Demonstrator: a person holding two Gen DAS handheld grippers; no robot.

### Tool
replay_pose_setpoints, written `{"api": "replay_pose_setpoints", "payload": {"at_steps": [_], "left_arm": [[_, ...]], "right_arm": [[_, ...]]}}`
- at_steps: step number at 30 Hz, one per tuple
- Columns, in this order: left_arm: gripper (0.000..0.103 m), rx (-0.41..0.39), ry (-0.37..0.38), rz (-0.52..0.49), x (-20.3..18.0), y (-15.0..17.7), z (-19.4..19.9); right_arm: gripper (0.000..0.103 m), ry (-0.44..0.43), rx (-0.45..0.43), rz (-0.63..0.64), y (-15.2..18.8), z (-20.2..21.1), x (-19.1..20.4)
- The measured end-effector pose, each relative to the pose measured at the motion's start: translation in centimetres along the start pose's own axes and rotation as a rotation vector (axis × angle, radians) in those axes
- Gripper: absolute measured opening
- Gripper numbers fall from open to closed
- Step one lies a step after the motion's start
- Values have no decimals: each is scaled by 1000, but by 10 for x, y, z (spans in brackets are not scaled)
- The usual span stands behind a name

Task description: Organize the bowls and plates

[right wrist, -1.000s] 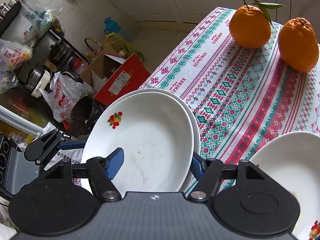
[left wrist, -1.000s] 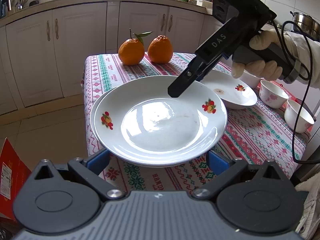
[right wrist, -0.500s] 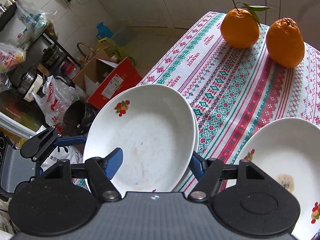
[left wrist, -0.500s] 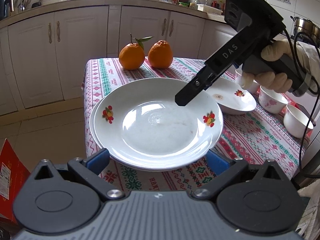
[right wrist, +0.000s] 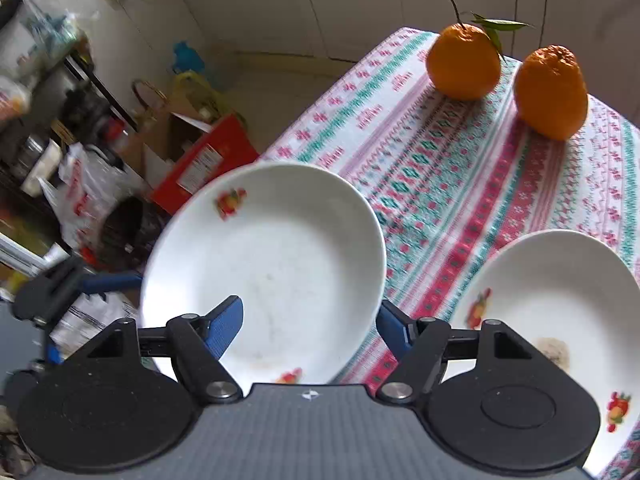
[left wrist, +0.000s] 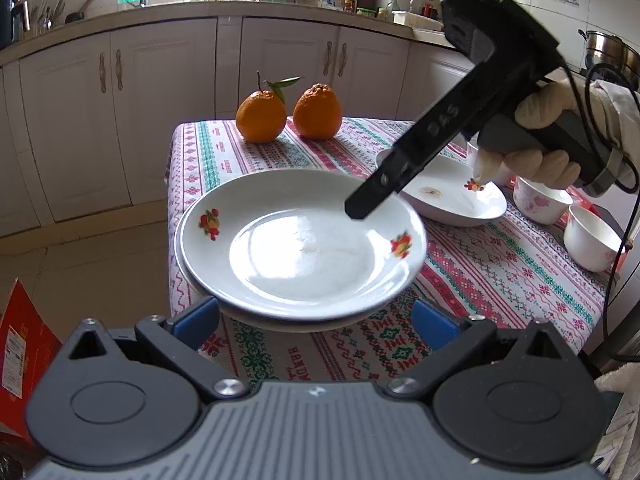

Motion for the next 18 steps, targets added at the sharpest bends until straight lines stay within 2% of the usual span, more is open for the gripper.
{"api": "replay_pose_setpoints", "payload": {"at_steps": [3, 7, 11, 18], "left_arm": [[102, -4, -10, -10, -3, -1, 3], [102, -23, -18, -21, -8, -4, 11], [102, -51, -36, -31, -14, -10, 18], [102, -72, -37, -78, -27, -22, 24]], "right_arm": [[78, -8, -1, 5, 5, 1, -1], [83, 7, -45, 18, 11, 11, 0], [97, 35, -139, 12, 24, 31, -3], [103, 151, -335, -6, 64, 65, -18]]}}
Point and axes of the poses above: each gripper's, at about its wrist camera, not at the fingertips, and z roughly against the way its jaws point, x to its left, y to its underside, the point moved 6 cm from there along -z, roughly the way its jaws point, and after that the axes turned 15 degrees about -z, right-handed, at the moved point
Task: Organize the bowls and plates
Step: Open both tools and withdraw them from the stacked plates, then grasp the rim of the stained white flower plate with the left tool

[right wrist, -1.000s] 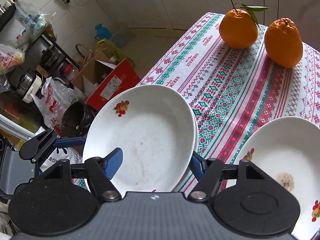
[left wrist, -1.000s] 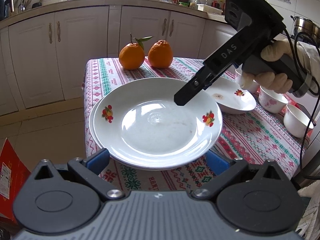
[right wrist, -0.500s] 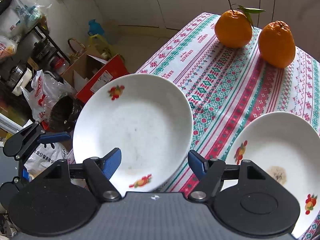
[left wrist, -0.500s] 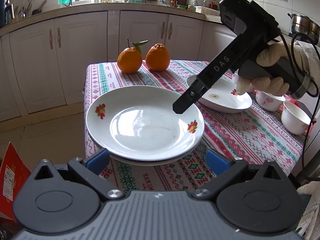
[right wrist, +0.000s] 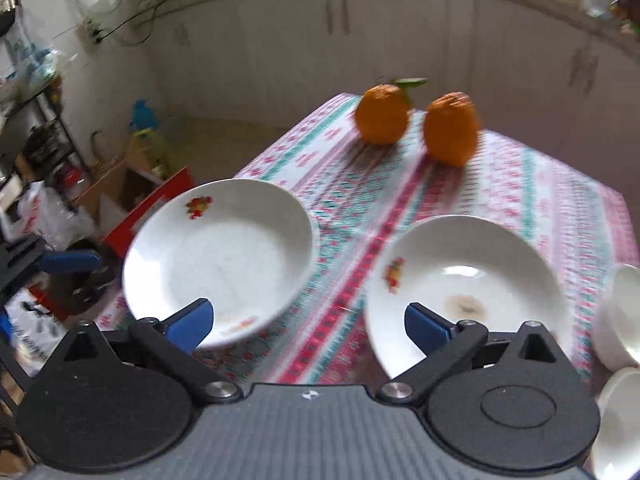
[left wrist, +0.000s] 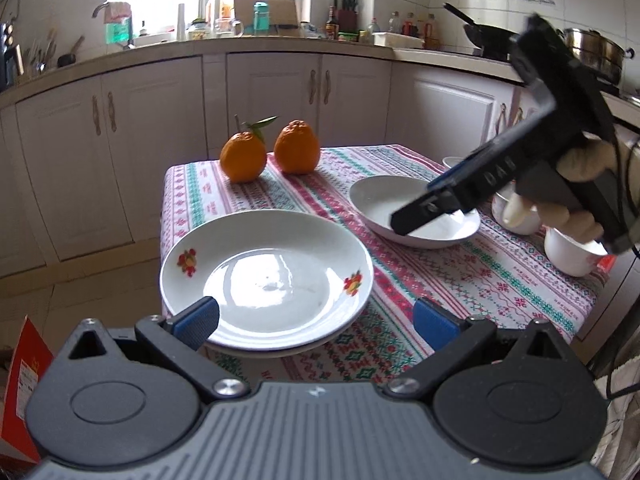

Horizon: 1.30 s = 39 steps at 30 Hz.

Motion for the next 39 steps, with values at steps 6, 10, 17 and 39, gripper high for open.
{"api": "replay_pose_setpoints", "payload": {"at_steps": [6, 10, 17, 39], "left_arm": [[102, -1, 10, -47, -14, -13, -3], [102, 17, 12, -65, -21, -22, -12], [102, 76, 12, -98, -25, -36, -35], [102, 133, 189, -253, -18, -117, -148]], "right_arm": [[103, 111, -79, -28, 30, 22, -27], [103, 165, -91, -72, 48, 25, -48], [103, 207, -46, -134, 69, 8, -75], [103, 264, -89, -182, 64, -24, -97]]}}
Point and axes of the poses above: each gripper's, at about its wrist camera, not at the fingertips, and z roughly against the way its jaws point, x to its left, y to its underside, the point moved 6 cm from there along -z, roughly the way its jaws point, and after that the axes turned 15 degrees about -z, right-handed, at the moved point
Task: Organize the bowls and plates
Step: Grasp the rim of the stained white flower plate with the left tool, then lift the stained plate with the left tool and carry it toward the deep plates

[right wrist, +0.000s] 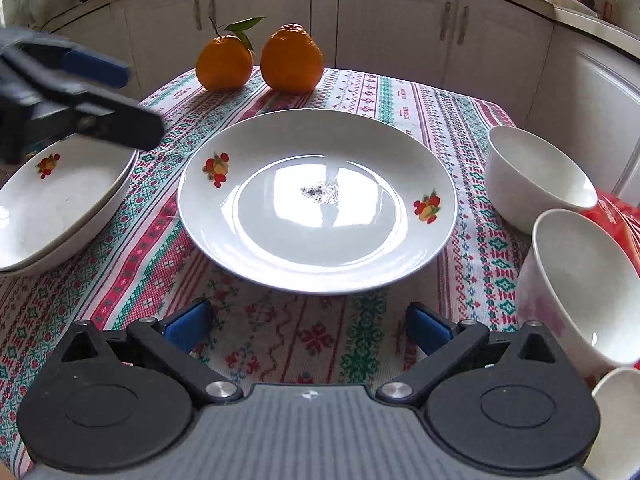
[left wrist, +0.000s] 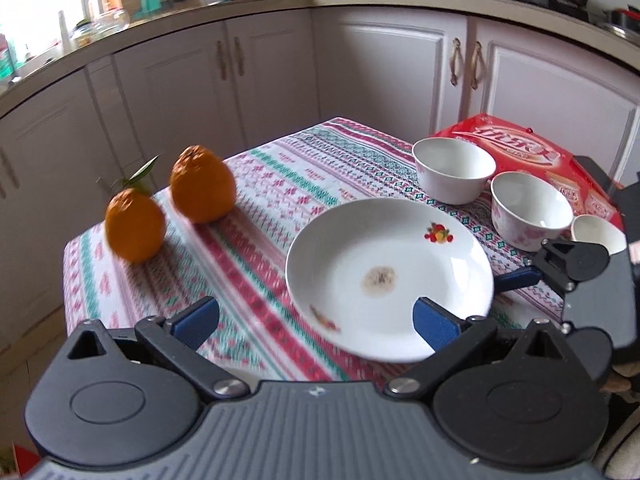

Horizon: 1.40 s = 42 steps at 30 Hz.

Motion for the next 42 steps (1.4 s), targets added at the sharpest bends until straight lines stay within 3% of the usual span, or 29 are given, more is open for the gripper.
{"api": "replay_pose_setpoints", "payload": {"at_steps": [9, 14, 16, 18, 22, 42], "left_arm": [[102, 62, 96, -29, 16, -23, -53], [102, 94, 141, -55, 18, -33, -77], [100, 107, 154, -63, 19, -37, -87], [100, 123, 174, -70, 19, -39, -95], [83, 154, 220, -80, 21, -43, -110], [71, 312, 393, -155, 18, -59, -149]], "right_arm": [[103, 7, -27, 4, -7, 0, -3], [96, -2, -33, 8, -11, 0, -6], [89, -9, -28, 2, -12, -1, -8], [89, -19, -21, -4, -13, -2, -10], [85, -32, -21, 9, -13, -1, -9], [86, -70, -16, 22, -15, -2, -9]]}}
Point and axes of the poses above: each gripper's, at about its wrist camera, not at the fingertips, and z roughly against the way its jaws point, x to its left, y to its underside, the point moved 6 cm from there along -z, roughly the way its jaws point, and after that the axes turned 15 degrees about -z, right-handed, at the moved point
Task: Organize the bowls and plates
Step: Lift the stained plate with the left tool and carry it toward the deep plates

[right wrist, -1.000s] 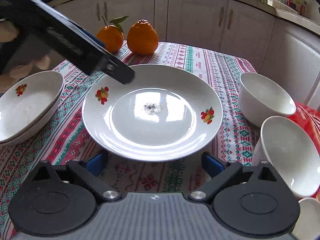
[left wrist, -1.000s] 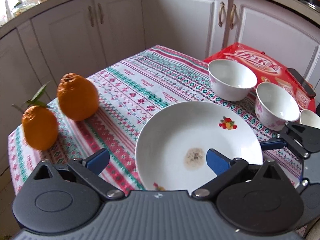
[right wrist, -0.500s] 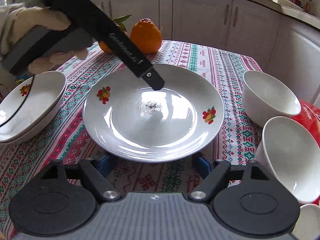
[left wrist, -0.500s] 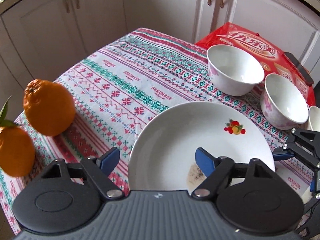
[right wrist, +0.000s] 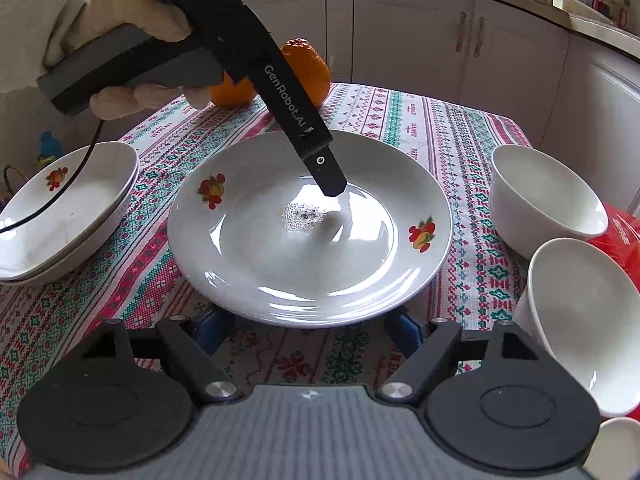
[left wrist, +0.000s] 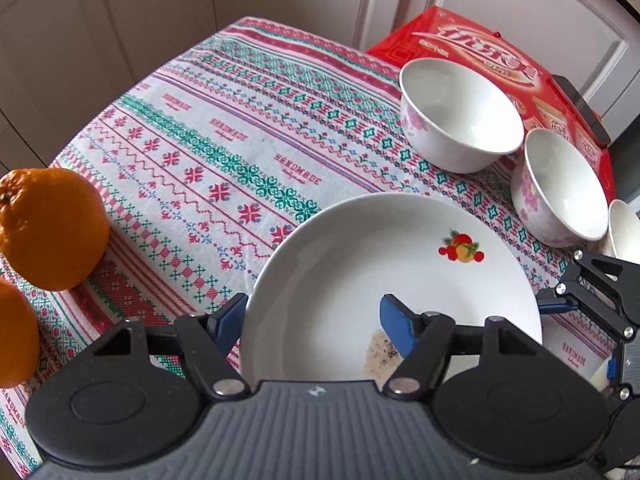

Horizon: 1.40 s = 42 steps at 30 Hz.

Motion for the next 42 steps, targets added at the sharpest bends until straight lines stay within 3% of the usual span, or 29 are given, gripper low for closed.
{"api": "replay_pose_setpoints", "payload": {"at_steps": [12, 28, 42], "left_arm": [[71, 66, 35, -53, 1, -6, -7], [71, 43, 31, -17, -3, 6, 3], [71, -8, -18, 52, -18, 32, 49]], "right_arm": [[86, -3, -7, 20, -1, -2, 1], [86, -21, 5, 31, -1, 3, 5], [86, -58, -28, 98, 1, 33, 26]]}}
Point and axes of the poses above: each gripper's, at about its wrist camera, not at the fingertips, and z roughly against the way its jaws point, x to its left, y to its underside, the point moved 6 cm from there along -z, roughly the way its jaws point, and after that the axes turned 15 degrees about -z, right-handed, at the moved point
